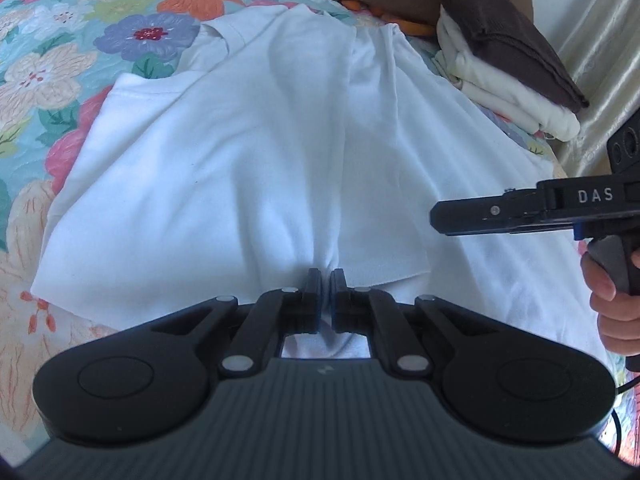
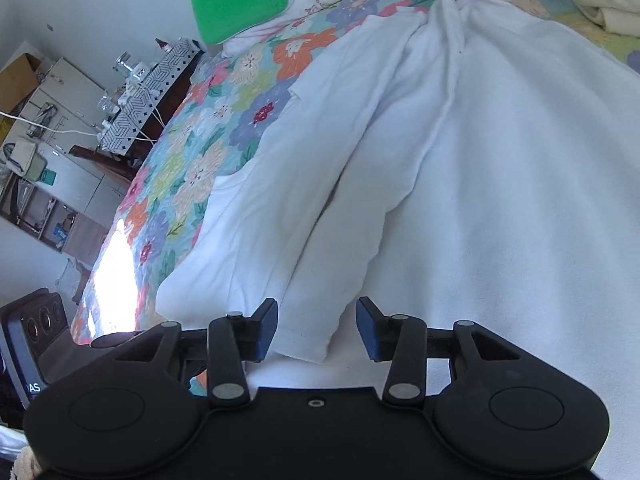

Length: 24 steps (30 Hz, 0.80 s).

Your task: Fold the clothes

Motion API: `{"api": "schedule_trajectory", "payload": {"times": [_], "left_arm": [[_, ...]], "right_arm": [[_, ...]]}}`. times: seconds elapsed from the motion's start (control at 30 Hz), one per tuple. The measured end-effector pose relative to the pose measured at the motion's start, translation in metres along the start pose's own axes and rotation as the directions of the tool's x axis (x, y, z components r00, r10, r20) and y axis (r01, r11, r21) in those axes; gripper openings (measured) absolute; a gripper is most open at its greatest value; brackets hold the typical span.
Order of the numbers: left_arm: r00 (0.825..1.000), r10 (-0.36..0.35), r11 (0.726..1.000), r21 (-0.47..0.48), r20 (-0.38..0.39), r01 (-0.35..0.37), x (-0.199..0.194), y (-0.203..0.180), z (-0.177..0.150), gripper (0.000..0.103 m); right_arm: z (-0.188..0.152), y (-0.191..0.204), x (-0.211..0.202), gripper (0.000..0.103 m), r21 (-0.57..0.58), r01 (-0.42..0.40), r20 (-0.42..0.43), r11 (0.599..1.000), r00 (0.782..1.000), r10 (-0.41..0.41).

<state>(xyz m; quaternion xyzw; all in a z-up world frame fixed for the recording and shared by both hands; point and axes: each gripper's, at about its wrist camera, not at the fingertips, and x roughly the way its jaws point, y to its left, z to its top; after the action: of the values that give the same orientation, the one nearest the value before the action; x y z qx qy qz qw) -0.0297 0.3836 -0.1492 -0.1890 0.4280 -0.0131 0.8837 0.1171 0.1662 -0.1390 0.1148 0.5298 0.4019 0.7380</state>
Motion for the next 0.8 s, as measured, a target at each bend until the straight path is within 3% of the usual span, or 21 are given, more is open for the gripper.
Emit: {"api": "schedule_trajectory", "payload": {"times": [0.17,0.2,0.27,0.37,0.43,0.47,0.5,0.53,0.57,0.63,0.67,0.7,0.73,0.8], "left_arm": [[1.000,-0.001,1.000,0.002,-0.007,0.001,-0.006,-0.003,0.001,0.003],[1.000,-0.008,1.000,-0.003,-0.005,0.008,-0.009,-0.002,0.001,0.003],[1.000,-0.021,1.000,-0.005,0.017,0.021,-0.021,-0.001,0.004,0.003],[0.998,-0.040,0.999,-0.010,0.051,0.041,-0.039,0.001,0.007,0.004],[0.996,-0.046,0.999,-0.023,0.073,0.048,-0.049,0.005,0.009,0.005],[0.996,-0.049,0.998,-0.037,0.072,0.051,-0.050,0.008,0.009,0.007],[0.997,-0.048,0.997,-0.062,0.059,0.052,-0.050,0.012,0.009,0.012],[0.998,-0.047,0.994,-0.092,0.045,0.051,-0.050,0.018,0.009,0.020],[0.999,-0.039,0.989,-0.142,0.024,0.042,-0.050,0.026,0.007,0.024],[1.000,-0.025,0.971,-0.238,-0.016,0.021,-0.051,0.042,0.002,0.033],[1.000,-0.010,0.960,-0.278,-0.019,0.005,-0.055,0.051,-0.003,0.038],[1.000,0.017,0.950,-0.311,-0.026,-0.024,-0.059,0.064,-0.008,0.059],[0.998,0.044,0.938,-0.343,-0.034,-0.053,-0.064,0.077,-0.013,0.074],[0.994,0.094,0.909,-0.404,-0.050,-0.106,-0.072,0.101,-0.023,0.074]], "right_arm": [[-0.006,-0.008,0.024,0.054,0.072,0.027,0.009,0.997,1.000,-0.028],[-0.007,-0.006,0.028,0.044,0.065,0.025,0.017,0.998,1.000,-0.026],[-0.011,0.002,0.036,0.007,0.043,0.027,-0.001,0.999,1.000,-0.027],[-0.019,0.021,0.030,0.007,0.039,-0.024,0.018,0.999,1.000,0.023],[-0.022,0.027,0.027,0.007,0.065,-0.066,0.019,0.996,0.998,0.065],[-0.023,0.027,0.030,0.007,0.049,-0.028,-0.003,0.998,1.000,0.028],[-0.024,0.027,0.033,0.009,0.032,0.022,-0.021,0.999,1.000,-0.021],[-0.026,0.027,0.033,0.013,0.011,0.142,-0.017,0.990,0.990,-0.142],[-0.029,0.026,0.028,0.014,0.007,0.196,0.003,0.981,0.981,-0.196],[-0.044,0.021,-0.002,0.025,0.059,0.178,0.044,0.982,0.983,-0.181],[-0.053,0.019,-0.019,0.044,0.091,0.168,0.061,0.982,0.983,-0.174],[-0.062,0.016,-0.036,0.051,0.121,0.159,0.079,0.980,0.982,-0.169],[-0.077,0.014,-0.057,0.051,0.135,0.159,0.101,0.978,0.980,-0.173],[-0.107,0.007,-0.094,0.052,0.175,0.164,0.133,0.971,0.973,-0.188]]}}
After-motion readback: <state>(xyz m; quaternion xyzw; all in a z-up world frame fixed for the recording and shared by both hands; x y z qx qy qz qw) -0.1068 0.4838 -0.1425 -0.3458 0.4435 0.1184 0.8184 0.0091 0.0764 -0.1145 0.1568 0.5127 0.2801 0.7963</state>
